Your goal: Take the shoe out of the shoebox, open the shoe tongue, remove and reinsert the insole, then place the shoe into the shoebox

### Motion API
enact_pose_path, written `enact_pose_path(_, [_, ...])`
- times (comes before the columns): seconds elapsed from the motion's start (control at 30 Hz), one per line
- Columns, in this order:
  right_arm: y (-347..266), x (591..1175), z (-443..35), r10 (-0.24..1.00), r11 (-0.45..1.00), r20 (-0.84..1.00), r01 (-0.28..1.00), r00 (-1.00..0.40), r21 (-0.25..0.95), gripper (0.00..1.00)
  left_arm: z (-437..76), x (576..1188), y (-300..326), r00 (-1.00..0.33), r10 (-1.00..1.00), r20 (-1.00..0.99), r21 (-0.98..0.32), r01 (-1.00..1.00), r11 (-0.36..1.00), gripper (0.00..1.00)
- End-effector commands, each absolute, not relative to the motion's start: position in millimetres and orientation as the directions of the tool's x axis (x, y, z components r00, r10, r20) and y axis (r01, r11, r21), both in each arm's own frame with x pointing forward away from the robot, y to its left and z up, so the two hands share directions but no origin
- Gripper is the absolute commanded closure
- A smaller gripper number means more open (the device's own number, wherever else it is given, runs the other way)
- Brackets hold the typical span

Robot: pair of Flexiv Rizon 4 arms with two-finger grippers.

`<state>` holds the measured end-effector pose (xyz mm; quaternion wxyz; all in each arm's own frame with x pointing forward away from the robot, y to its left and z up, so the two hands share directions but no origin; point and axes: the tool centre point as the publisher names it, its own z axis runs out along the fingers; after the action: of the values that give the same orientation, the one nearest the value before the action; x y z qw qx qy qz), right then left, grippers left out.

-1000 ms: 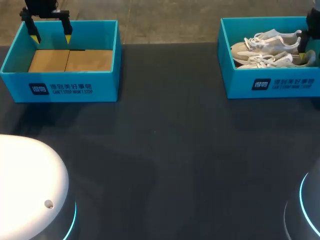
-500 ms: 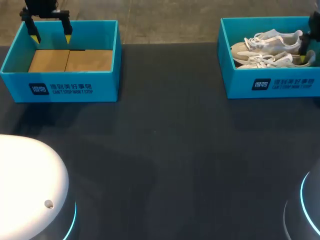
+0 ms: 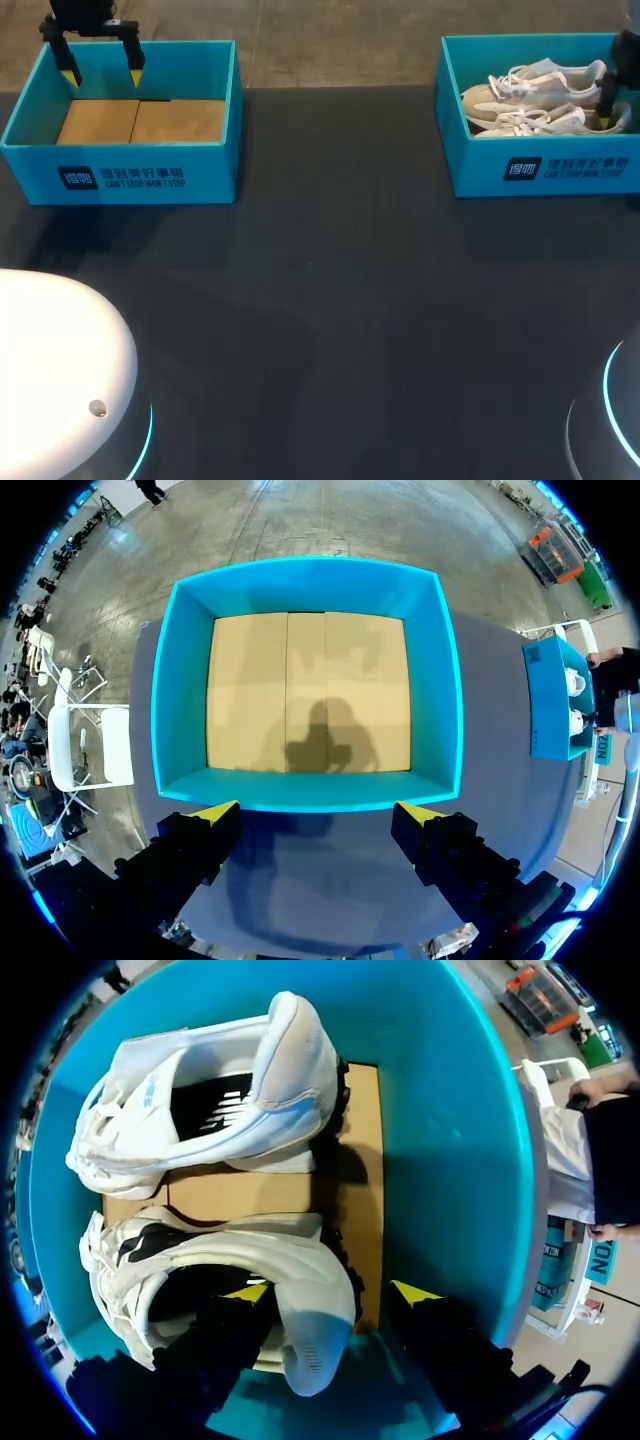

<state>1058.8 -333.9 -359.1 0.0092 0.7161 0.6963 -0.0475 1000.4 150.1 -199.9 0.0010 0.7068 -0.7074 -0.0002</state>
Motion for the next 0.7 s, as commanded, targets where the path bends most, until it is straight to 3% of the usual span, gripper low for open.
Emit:
enact_pose_path(0.03, [-332,1055,-362,0.997,-0.013,-0.075,0.999,0.009,-0.048,0.28,-200,1000,150,-0.001,-1.0,0.001,0.002,-1.0,0.001,0.0])
enact_pose_path(0.23, [-331,1052,-368,0.998,0.004,-0.07,0.999,-0.007,-0.045,0.31,-200,1000,150,-0.001,-1.0,0.001,0.002,-1.0,0.001,0.0])
enact_pose_path(0.3, [-331,1052,-370,0.998,0.004,-0.066,0.999,-0.007,-0.049,0.5,-200,1000,150,-0.001,-1.0,0.001,0.002,-1.0,0.001,0.0])
enact_pose_path(0.6, [-329,1046,-373,0.998,0.009,-0.059,0.999,-0.012,-0.054,0.68,-200,1000,150,-0.001,-1.0,0.001,0.002,-1.0,0.001,0.0])
enact_pose_path(0.7, [-329,1044,-372,0.998,0.006,-0.059,0.999,-0.009,-0.051,0.95,-200,1000,150,-0.001,-1.0,0.001,0.002,-1.0,0.001,0.0])
